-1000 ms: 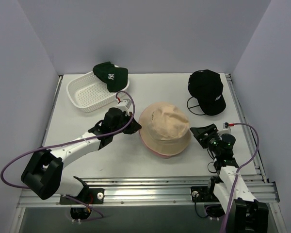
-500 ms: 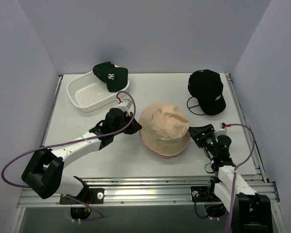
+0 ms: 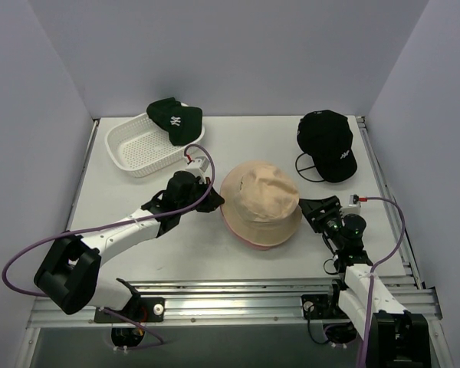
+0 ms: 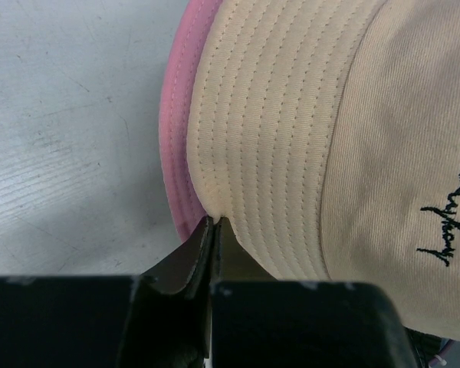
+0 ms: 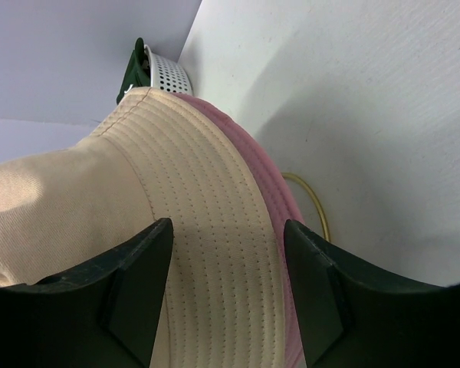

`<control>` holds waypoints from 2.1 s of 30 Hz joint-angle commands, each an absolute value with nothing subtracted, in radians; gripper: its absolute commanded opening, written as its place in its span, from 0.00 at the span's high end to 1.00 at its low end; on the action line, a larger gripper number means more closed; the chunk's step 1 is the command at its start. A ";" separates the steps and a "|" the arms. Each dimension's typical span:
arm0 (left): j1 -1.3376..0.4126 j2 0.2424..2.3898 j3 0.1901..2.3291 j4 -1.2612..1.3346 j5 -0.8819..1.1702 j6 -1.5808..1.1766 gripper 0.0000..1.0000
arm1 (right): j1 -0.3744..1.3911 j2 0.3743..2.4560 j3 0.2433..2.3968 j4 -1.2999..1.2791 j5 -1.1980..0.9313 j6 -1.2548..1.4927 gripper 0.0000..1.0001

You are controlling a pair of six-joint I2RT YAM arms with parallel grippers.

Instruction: Stack the hats

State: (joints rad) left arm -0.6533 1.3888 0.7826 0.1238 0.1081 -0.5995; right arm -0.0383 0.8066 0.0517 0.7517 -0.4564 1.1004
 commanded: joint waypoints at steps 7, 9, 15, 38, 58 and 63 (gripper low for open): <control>-0.657 1.388 0.802 0.137 0.081 -0.600 0.98 | -0.034 0.807 0.014 0.802 -0.434 1.107 0.45; -0.658 1.387 0.805 0.133 0.081 -0.601 0.98 | -0.034 0.811 0.006 0.828 -0.434 1.120 0.47; -0.663 1.388 0.810 0.124 0.071 -0.603 0.98 | -0.034 0.834 -0.029 0.900 -0.468 1.135 0.50; -0.687 1.399 0.805 0.078 -0.012 -0.615 0.98 | -0.034 0.830 -0.064 0.861 -0.460 1.118 0.41; -0.687 1.385 0.787 0.075 -0.029 -0.621 0.98 | -0.029 0.736 -0.058 0.816 -0.451 1.152 0.69; -0.687 1.388 0.788 0.077 -0.026 -0.621 0.98 | -0.020 0.794 -0.067 0.870 -0.448 1.151 0.71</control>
State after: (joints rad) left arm -0.6865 1.3994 0.7837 0.0719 -0.0090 -0.6239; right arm -0.0353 0.7654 0.0456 0.7891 -0.4511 1.1454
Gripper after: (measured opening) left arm 0.033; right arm 0.289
